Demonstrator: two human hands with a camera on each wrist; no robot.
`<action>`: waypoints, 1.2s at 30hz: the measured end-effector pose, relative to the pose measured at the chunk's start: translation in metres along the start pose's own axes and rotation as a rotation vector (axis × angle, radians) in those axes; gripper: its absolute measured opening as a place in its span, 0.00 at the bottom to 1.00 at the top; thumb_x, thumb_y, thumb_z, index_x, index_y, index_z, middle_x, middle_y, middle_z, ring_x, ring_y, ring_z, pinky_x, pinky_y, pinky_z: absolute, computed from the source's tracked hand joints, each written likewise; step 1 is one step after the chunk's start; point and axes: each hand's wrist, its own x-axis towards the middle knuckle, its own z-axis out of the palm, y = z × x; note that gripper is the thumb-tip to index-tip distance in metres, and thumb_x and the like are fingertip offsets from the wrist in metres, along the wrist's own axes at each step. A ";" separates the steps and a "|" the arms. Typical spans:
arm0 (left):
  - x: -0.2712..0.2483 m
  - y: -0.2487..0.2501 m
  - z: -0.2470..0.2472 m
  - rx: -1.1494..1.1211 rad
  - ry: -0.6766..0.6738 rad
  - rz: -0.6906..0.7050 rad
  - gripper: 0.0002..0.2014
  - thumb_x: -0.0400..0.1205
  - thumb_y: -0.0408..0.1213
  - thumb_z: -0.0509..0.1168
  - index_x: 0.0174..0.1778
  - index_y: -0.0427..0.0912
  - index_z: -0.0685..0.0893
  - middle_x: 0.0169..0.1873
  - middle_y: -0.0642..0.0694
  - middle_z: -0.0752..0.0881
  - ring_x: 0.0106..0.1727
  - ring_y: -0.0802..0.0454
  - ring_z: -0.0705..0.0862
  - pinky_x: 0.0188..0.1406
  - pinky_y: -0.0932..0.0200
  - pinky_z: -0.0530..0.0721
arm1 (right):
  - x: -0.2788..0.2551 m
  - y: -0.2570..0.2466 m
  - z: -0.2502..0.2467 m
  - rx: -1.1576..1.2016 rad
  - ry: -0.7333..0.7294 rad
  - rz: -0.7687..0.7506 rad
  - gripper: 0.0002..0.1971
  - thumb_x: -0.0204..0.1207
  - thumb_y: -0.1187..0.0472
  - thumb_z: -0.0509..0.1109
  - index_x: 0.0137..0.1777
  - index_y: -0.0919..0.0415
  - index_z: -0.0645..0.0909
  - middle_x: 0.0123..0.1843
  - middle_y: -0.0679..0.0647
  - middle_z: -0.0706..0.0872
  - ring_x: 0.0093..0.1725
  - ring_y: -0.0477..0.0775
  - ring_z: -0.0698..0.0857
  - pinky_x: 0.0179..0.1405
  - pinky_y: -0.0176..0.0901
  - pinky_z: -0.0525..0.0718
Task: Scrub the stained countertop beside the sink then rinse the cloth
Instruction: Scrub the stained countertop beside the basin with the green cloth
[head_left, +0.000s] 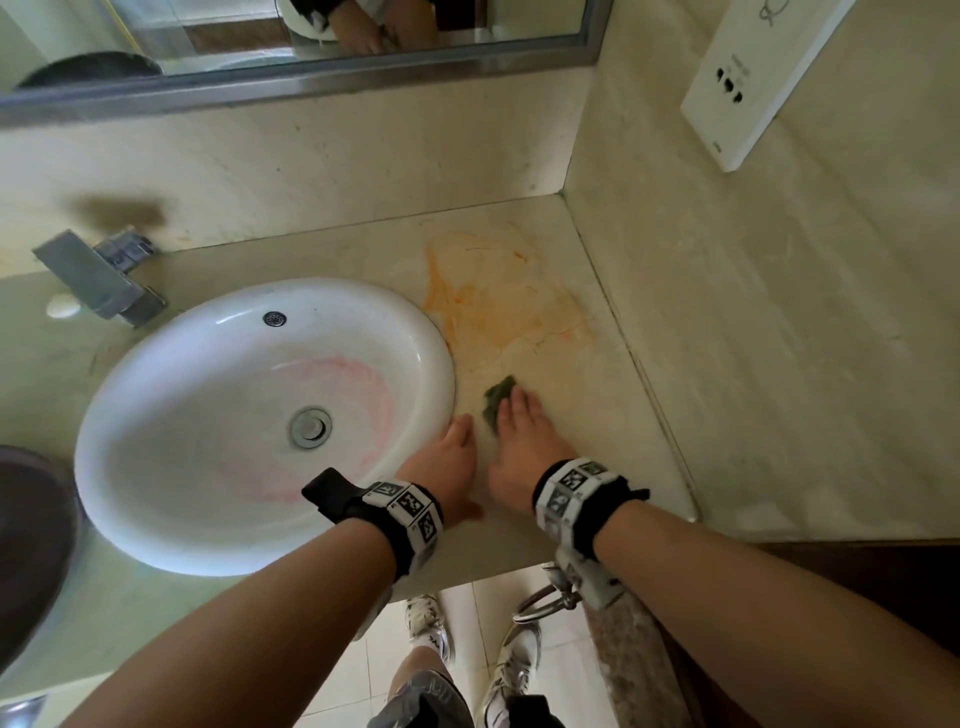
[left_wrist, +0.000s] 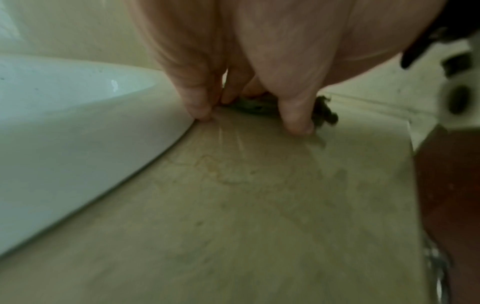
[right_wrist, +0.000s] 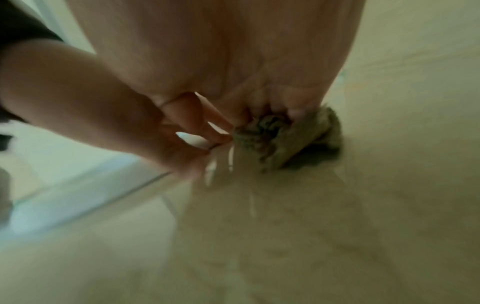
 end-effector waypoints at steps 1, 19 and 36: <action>0.000 0.002 -0.001 -0.054 0.043 0.006 0.46 0.77 0.49 0.71 0.84 0.35 0.53 0.81 0.41 0.55 0.77 0.45 0.70 0.76 0.54 0.71 | -0.005 -0.008 0.004 0.046 -0.038 -0.087 0.41 0.81 0.53 0.55 0.84 0.67 0.36 0.85 0.65 0.34 0.85 0.65 0.36 0.83 0.53 0.37; 0.049 0.033 -0.040 0.238 0.092 0.025 0.09 0.84 0.29 0.63 0.55 0.38 0.86 0.56 0.41 0.78 0.57 0.44 0.79 0.52 0.54 0.82 | 0.001 0.061 0.037 0.040 -0.024 0.230 0.72 0.57 0.21 0.63 0.77 0.64 0.18 0.73 0.64 0.12 0.79 0.69 0.21 0.81 0.65 0.33; 0.062 0.007 -0.053 0.479 0.021 0.053 0.14 0.86 0.41 0.60 0.62 0.43 0.85 0.63 0.44 0.83 0.65 0.42 0.77 0.65 0.49 0.73 | 0.016 0.051 0.024 -0.006 -0.012 0.188 0.75 0.55 0.19 0.62 0.76 0.68 0.18 0.77 0.66 0.16 0.80 0.66 0.22 0.81 0.60 0.29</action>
